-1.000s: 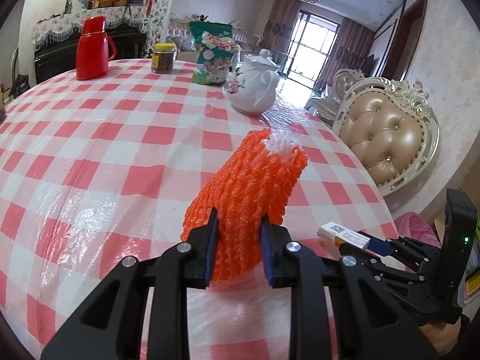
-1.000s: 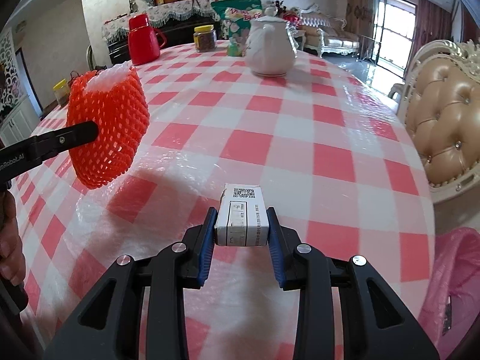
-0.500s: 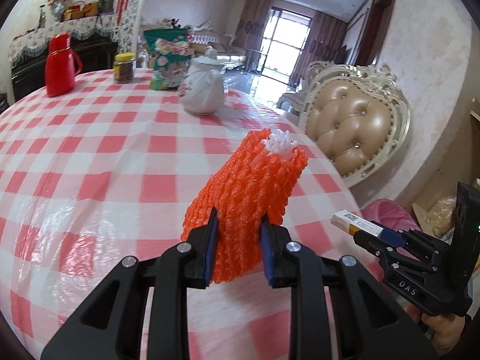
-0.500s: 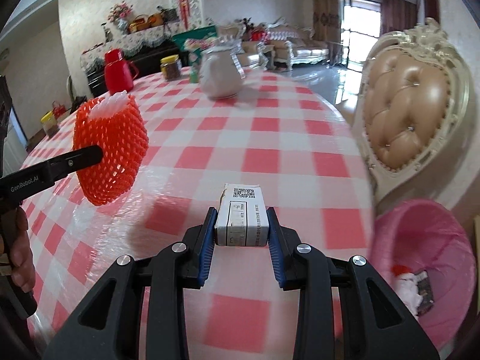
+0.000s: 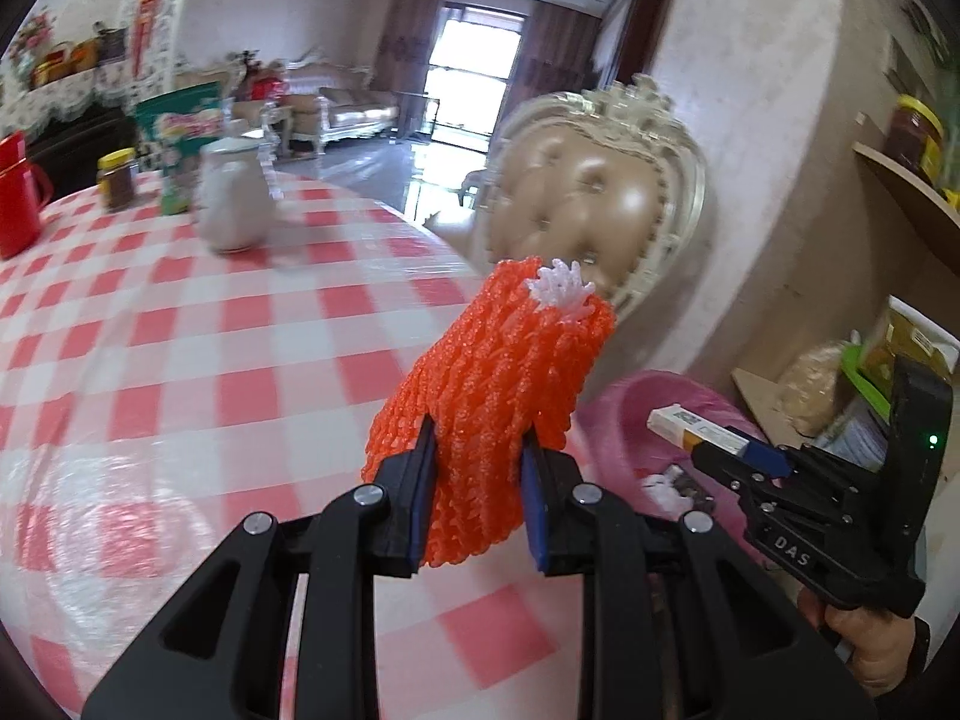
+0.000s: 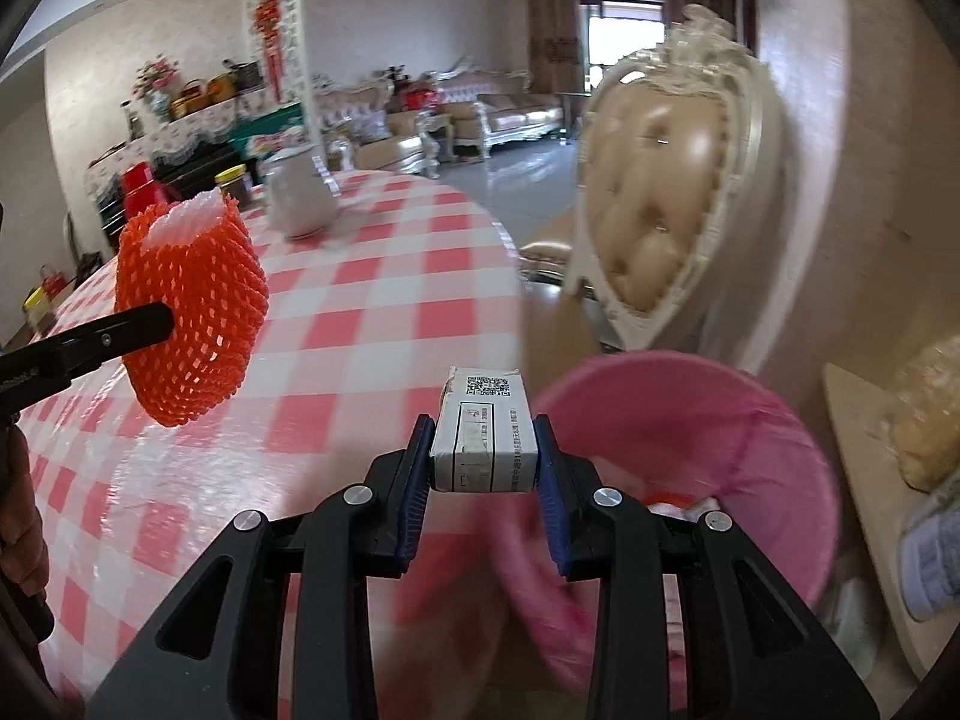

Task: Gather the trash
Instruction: 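Carry the orange net and white box with both tools over the wastebasket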

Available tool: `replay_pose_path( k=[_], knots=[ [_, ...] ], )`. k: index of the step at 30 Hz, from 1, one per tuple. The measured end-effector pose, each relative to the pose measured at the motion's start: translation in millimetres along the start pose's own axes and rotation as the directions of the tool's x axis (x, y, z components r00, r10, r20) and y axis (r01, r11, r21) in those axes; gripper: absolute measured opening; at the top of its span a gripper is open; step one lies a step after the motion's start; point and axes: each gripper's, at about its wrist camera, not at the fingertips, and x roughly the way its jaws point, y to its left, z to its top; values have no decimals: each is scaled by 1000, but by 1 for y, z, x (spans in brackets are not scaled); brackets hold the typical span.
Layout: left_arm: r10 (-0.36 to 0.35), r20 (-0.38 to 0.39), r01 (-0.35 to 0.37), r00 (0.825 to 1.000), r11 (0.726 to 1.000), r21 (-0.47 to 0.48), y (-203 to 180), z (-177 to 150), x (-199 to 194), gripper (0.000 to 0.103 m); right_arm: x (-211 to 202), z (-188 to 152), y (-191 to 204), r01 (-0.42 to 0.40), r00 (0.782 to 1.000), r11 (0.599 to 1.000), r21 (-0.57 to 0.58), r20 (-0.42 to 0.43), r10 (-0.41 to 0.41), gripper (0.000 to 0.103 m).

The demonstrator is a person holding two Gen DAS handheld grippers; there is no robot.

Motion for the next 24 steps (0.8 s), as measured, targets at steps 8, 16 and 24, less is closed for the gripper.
replay_pose_path(
  k=[8,16,24],
  knots=[
    [-94,-28,95,995,994,56,-67,4,27,25,-12,-5,-53,77,997,995,69,21,-79,32],
    [-155,-59,159,986,985,64,-105,7,48,25,-14,-9,-80,109,993,989,97,24,-112,32],
    [-178,-98,182,979,983,33,-119,7,72,26,-11,-5,-95,121,992,987,109,30,-125,32]
  ],
)
